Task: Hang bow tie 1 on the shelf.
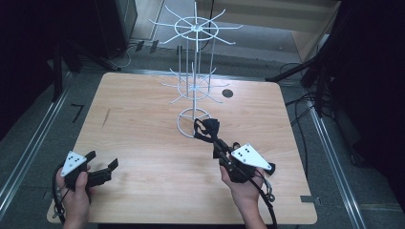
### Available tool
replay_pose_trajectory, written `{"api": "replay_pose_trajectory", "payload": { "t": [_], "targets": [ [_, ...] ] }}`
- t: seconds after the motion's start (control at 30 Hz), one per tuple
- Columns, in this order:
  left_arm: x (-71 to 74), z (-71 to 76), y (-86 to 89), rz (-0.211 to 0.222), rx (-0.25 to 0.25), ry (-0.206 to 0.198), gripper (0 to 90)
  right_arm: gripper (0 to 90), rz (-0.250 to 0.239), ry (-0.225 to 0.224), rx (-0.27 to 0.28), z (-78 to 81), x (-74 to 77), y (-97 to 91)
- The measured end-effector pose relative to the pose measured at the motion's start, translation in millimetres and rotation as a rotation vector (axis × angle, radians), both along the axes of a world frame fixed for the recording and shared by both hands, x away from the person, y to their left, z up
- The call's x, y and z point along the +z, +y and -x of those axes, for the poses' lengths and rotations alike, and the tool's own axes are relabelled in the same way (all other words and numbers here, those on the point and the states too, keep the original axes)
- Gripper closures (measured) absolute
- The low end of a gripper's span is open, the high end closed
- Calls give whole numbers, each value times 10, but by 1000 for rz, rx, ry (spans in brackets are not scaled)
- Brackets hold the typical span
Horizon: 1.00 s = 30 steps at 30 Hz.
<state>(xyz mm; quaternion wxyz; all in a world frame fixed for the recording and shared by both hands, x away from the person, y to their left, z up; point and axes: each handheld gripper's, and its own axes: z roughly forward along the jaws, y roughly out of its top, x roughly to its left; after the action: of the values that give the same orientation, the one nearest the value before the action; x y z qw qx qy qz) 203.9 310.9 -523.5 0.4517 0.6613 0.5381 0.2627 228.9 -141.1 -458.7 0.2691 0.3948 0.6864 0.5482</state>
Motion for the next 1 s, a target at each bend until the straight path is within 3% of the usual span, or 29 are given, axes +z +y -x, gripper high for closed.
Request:
{"api": "replay_pose_trajectory", "payload": {
  "t": [1.0],
  "targets": [
    [0, -1, 0, -1, -1, 0, 80, 812, -55, -74, -22, 34, 280, -72]
  ]
}}
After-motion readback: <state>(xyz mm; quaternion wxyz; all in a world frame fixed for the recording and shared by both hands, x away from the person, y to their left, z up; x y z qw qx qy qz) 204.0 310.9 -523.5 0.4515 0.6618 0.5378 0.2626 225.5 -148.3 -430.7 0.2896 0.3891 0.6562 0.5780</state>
